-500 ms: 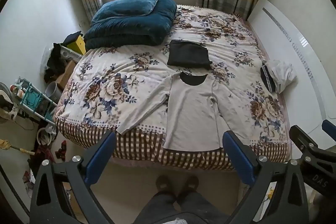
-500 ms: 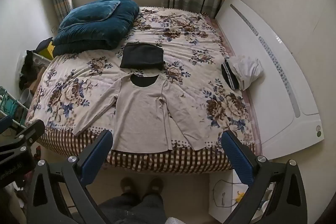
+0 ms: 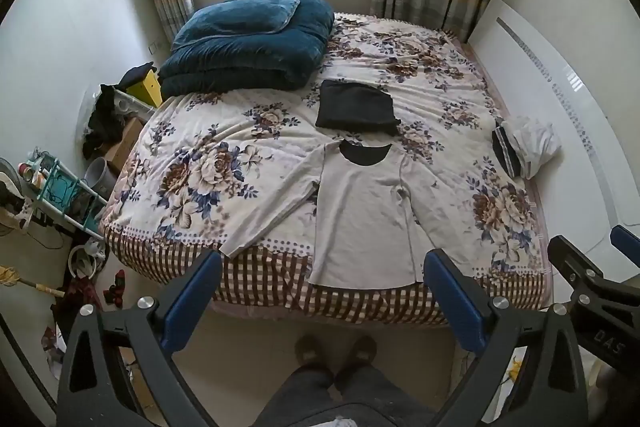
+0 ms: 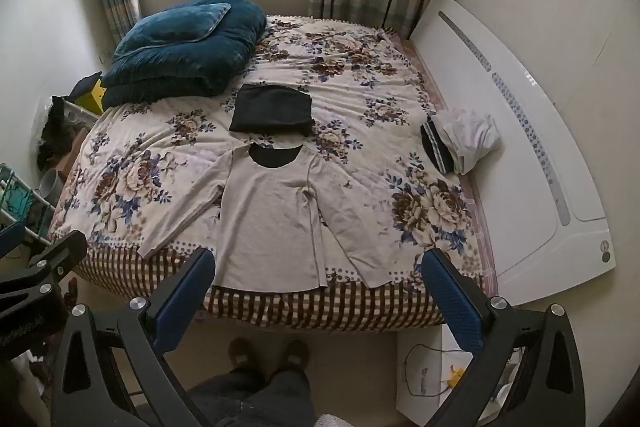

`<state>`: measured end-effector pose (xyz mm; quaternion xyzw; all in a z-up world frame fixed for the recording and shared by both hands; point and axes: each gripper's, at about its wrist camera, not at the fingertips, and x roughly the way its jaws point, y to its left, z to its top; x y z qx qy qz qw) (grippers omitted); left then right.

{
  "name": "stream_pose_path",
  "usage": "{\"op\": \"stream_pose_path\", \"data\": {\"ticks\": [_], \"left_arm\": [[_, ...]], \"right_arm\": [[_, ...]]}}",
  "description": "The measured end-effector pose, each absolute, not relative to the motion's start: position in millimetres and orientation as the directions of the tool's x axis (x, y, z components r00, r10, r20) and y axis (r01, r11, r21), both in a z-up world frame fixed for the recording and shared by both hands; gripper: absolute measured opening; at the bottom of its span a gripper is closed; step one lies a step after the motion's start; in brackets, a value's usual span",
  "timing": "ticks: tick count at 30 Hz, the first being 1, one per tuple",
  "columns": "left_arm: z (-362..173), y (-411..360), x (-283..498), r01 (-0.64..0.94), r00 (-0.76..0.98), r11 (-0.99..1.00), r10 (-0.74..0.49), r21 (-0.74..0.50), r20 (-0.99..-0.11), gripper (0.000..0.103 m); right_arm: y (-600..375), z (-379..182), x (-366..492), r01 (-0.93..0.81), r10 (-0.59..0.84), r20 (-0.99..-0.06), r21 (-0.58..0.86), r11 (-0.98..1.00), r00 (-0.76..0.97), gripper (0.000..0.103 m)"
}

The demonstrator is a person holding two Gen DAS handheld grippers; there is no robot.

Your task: Fold small clothes

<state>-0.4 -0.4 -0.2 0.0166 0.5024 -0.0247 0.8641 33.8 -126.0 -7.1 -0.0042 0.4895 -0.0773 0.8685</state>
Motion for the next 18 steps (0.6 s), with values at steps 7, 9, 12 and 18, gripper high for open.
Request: {"op": "stream_pose_path", "data": {"ticks": [7,9,12,18], "left_arm": [[9.6,-11.3,0.7,0.061,0.498,0.998,-0.025,0.006,-0.867,0.103],[14.5,-19.8,3.0,0.061,0.499,0.998,-0.026,0.005,-0.866,0.103],[20.2,-22.3,4.0,0.060,0.500,0.998,-0.027,0.003,-0.865,0.103],[24.6,-27.5,7.3,0.059,0.501,0.998,-0.031,-0.001,-0.865,0.103]], "right_arm": [[-125.6,-2.9,31.6,0.128,-0.135,-0.847,-0.081,0.989,0.513,0.103],[-126.5,4.2,32.2,0.126,-0.136,-0.846,-0.082,0.989,0.516,0.103],[-127.3,8.9,33.6,0.125,-0.137,-0.844,-0.083,0.989,0.518,0.103],[-124.3,15.3,34.1,0.118,-0.132,-0.840,-0.082,0.990,0.526,0.103]]}}
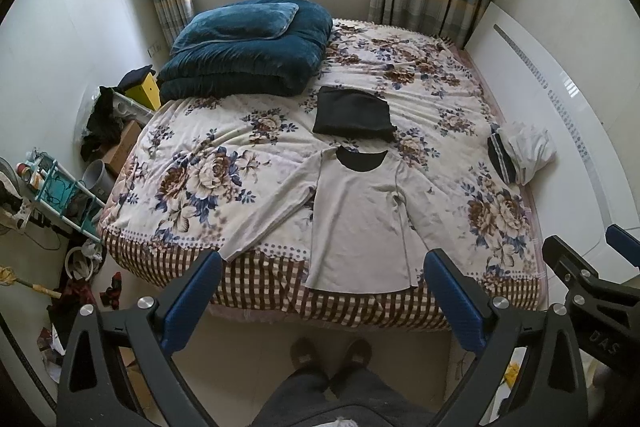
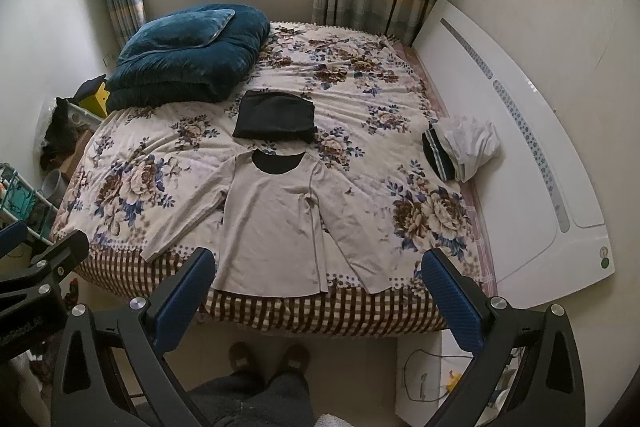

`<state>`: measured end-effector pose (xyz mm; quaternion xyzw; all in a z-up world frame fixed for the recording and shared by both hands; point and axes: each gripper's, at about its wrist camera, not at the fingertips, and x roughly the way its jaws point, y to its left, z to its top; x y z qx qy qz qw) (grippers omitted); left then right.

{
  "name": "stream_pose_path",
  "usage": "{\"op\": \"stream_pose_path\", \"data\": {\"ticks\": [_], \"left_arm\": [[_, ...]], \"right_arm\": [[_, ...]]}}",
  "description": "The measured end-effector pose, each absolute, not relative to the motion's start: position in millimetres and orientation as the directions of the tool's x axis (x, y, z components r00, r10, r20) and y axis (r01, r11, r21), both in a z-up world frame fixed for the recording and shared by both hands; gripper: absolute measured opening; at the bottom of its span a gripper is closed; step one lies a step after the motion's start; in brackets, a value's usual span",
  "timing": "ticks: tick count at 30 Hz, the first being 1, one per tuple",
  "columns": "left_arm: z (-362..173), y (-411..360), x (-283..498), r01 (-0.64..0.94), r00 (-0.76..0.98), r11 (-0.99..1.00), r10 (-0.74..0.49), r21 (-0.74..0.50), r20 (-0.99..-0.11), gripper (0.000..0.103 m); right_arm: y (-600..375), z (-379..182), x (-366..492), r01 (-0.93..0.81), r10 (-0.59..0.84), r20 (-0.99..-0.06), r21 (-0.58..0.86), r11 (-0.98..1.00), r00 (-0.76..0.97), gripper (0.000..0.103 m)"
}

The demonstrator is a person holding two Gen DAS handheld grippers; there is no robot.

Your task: Fold small clothes

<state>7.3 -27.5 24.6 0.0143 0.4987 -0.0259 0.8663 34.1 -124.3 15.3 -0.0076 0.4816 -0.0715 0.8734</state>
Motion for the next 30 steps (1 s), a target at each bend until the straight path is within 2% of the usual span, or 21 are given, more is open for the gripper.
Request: {"op": "stream_pose_path", "data": {"ticks": [30], "left_arm": [[42.5,-31.5,15.1,0.058,0.511,0.998,-0.040,-0.012,-0.859,0.103]], "right_arm": [[-119.0,18.1,34.5,0.117,-0.132,-0.837,-0.082,0.990,0.531,0.103]]}}
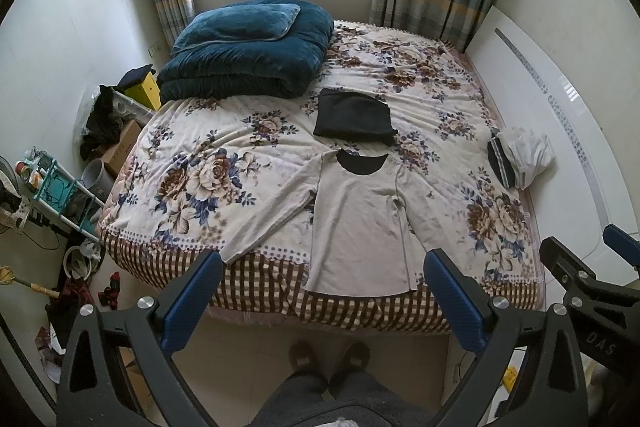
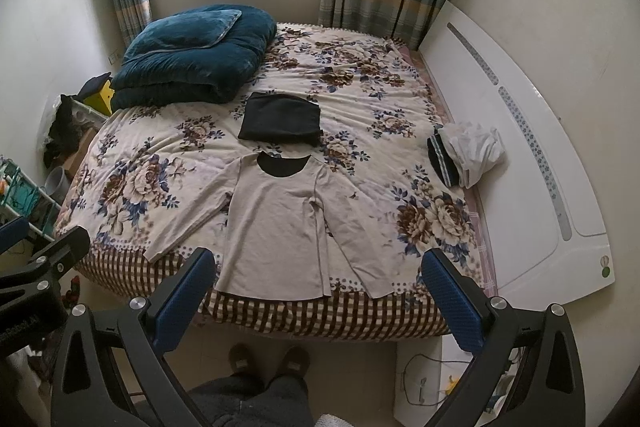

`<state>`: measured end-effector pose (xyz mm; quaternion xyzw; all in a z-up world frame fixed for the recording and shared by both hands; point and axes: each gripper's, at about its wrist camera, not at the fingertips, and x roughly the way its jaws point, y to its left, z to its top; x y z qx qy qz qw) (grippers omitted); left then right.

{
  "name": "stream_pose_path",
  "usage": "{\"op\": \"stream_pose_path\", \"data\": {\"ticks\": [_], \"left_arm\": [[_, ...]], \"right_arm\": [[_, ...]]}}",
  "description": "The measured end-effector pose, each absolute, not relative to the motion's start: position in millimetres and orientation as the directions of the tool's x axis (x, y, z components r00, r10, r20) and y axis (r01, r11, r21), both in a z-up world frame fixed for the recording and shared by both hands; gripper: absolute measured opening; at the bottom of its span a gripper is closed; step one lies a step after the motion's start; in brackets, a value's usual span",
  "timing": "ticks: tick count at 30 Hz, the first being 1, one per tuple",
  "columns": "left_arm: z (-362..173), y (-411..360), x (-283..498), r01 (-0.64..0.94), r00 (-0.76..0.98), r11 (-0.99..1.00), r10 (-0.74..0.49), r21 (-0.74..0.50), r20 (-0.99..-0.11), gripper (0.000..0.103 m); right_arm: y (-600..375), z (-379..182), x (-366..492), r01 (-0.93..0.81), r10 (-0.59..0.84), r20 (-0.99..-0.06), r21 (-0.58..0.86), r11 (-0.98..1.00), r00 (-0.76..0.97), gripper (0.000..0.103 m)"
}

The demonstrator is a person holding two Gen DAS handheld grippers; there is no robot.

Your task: Fold small clothes

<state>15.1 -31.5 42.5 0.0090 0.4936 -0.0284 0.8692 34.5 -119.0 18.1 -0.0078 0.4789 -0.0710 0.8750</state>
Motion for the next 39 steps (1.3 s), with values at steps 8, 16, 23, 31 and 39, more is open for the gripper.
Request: {"op": "stream_pose_path", "data": {"ticks": [8,16,23,31,39], "left_arm": [[40.5,-28.1,13.4,0.058,0.512,0.998,-0.043,-0.015,-0.858,0.103],[41.3,-27.9,13.7,0.060,0.513,0.998,-0.047,-0.018,-0.857,0.103],[41.7,-28.6,14.1,0.060,0.515,0.998,-0.047,-0.019,-0.856,0.103],[50.2,-33.7,28.4,0.070,0.501,0.997,-0.055,-0.023,-0.864,0.103],[14.5,-22.2,58.2,0.083,0.563,0.996,-0.030,0.020,-0.826,0.103]], "right_arm": [[-118.8,18.1,34.6,0.116,-0.131,-0.837,-0.081,0.990,0.532,0.103],[-118.3,18.9,34.8,0.117,-0.132,-0.836,-0.082,0.990,0.533,0.103],[-116.4,20.6,36.2,0.115,-0.131,-0.834,-0.082,0.990,0.536,0.103],[-112.5,29.0,44.4,0.117,-0.132,-0.839,-0.083,0.990,0.528,0.103],[-118.5,8.5,74.8,0.163,-0.132,-0.859,-0.057,0.985,0.495,0.103]]}}
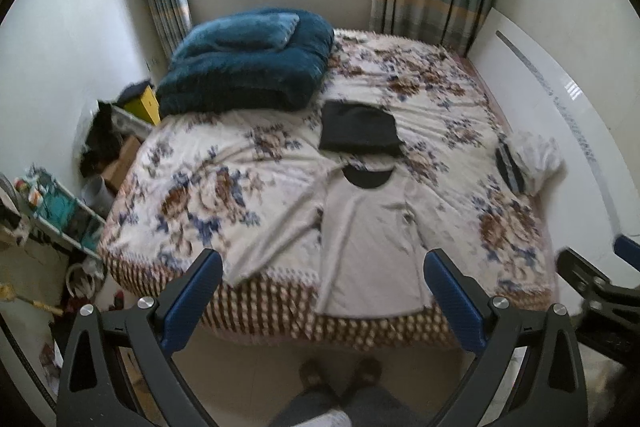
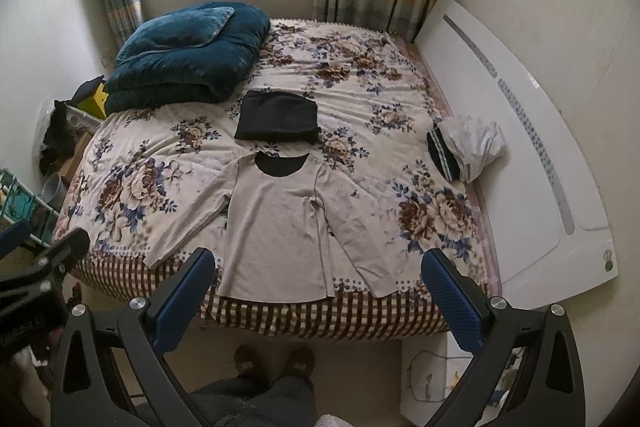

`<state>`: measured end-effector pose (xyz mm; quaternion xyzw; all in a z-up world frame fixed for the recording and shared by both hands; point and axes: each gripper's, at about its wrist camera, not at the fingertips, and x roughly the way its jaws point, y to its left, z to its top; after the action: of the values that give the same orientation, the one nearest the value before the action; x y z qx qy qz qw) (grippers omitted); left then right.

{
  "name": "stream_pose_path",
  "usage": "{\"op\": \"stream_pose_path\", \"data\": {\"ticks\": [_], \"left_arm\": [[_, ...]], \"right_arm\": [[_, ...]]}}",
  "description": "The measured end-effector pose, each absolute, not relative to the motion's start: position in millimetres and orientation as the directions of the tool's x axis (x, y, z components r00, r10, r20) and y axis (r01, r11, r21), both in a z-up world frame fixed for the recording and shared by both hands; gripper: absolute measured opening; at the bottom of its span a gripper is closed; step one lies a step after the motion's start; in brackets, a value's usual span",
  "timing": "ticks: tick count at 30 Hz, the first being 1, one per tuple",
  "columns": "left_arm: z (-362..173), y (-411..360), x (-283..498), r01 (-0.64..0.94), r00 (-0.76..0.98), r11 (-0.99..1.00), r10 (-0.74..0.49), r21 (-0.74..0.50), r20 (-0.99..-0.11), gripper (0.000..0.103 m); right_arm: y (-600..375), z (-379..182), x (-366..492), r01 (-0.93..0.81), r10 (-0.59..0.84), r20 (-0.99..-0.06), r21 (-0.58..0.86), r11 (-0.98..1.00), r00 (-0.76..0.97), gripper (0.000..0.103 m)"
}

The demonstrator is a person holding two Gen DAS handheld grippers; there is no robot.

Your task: Fold small clothes

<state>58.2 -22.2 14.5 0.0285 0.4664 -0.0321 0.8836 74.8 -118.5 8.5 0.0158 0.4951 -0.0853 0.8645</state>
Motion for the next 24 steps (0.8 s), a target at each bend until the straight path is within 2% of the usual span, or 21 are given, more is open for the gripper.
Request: {"op": "stream_pose_path", "data": {"ticks": [5,9,14,19,24], "left_arm": [[-46.6,-24.2,106.7,0.080,0.625,0.991,0.032,0.104,-0.780,0.103],[-122.4,-31.3,151.1,0.076,0.583,0.986,0.075,0.146,-0.809,0.103],[-232.8,-47.4,206.2,0.057,0.460,0.980,0.146,0.193,-0.876,0.103],[-342.4,-62.1,240.3,0.059,0.360,0.963,0.225,0.263,-0.905,0.103],[-439.6,-60.0,255.0,0.077,0.245,0.953,0.266,0.292,-0.932,0.103]], "right_arm": [[-166.4,-68.0,97.7,0.331,-0.180,-0.885,-0.031,0.943,0.430,0.103],[-227.1,-155.2,119.6,0.484,-0.240,-0.919,-0.064,0.873,0.312,0.103],[-314.8,-295.5,144.5,0.623,-0.166,-0.973,-0.030,0.781,0.161,0.103],[-386.8,-444.4,144.2,0.748,-0.066,-0.997,-0.010,0.663,0.045,0.103],[-427.3,-556.2,124.9,0.854,0.020,-1.000,-0.006,0.521,-0.019,0.101]]}}
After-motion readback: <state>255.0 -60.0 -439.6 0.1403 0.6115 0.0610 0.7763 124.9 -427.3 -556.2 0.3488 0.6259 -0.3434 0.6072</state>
